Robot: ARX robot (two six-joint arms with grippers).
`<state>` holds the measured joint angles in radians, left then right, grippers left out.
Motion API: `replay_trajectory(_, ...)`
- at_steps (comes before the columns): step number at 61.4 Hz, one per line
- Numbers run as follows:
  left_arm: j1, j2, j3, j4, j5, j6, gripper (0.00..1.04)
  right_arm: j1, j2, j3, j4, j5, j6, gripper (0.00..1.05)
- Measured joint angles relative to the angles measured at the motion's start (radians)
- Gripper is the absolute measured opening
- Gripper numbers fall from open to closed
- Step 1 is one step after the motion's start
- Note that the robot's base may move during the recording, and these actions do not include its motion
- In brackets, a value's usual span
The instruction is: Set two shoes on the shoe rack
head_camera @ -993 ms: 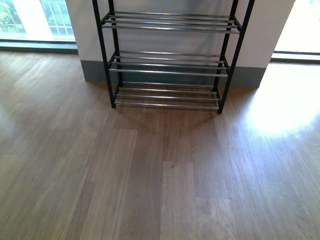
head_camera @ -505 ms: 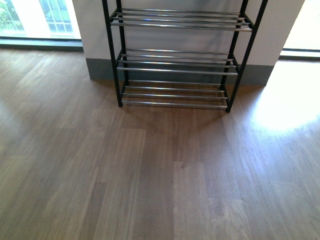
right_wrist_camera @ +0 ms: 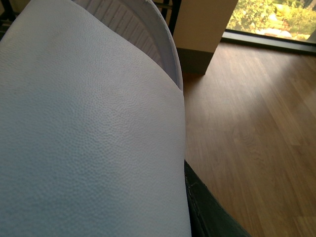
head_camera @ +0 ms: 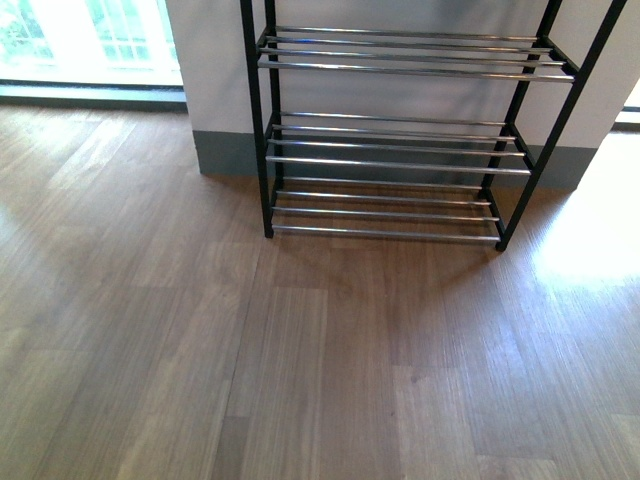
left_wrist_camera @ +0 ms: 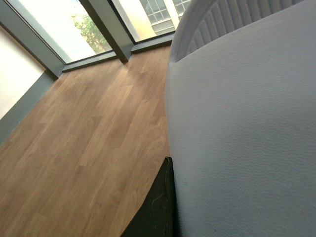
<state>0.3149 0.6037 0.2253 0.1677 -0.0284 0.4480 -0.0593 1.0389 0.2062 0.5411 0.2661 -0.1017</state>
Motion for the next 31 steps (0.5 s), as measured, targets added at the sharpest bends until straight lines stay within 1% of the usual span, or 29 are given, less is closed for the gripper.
replay_trajectory(31,-0.001,0.0,-0.001,0.0,0.002,0.0,0.02,-0.001,0.0,0.0,0.0,0.003,0.0,0.01)
